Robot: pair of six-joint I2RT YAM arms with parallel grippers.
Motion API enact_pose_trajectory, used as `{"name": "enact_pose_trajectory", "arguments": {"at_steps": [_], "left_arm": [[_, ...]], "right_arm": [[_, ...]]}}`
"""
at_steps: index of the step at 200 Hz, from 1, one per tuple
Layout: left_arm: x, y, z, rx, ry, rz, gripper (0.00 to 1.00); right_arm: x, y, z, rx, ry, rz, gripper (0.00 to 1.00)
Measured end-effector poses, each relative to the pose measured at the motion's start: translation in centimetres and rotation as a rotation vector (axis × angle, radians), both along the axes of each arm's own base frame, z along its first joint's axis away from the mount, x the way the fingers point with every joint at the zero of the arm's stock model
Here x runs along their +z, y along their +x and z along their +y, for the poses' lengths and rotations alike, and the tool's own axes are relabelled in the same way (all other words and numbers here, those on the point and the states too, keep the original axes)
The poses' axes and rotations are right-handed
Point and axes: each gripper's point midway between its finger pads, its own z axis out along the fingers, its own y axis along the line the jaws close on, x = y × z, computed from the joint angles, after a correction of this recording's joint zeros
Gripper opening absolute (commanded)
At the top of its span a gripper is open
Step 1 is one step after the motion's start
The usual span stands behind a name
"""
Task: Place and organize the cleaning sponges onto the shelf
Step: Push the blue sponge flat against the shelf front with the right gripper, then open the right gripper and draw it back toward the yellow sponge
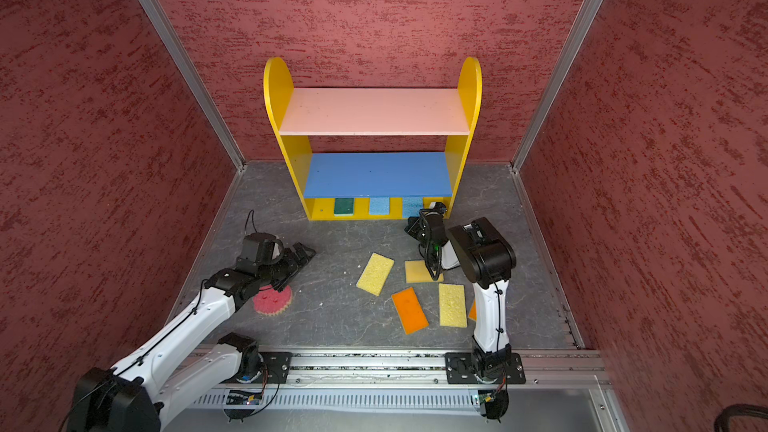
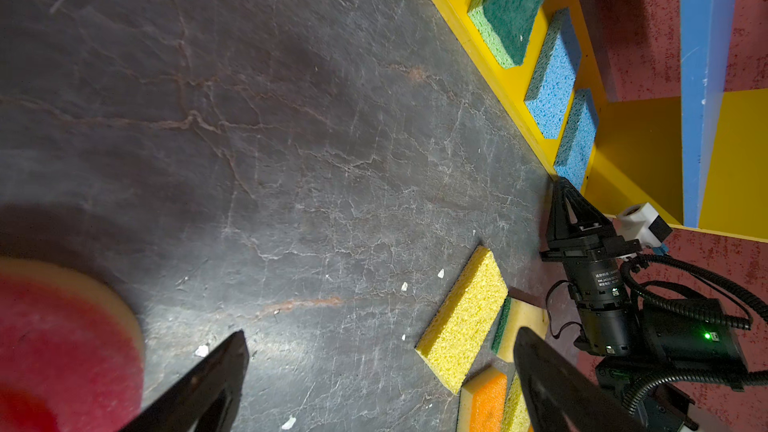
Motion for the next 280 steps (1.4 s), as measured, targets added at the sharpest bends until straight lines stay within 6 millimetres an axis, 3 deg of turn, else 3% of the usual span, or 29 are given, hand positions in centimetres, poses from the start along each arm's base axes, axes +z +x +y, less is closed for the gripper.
{"name": "enact_pose_trajectory", "arguments": {"at_steps": [280], "left_arm": [[-0.3, 0.1, -0.5, -0.010, -0.005, 0.000, 0.99]], "right_arm": [[0.0, 1.5, -0.6, -0.107, 0.104, 0.046, 0.00]]}}
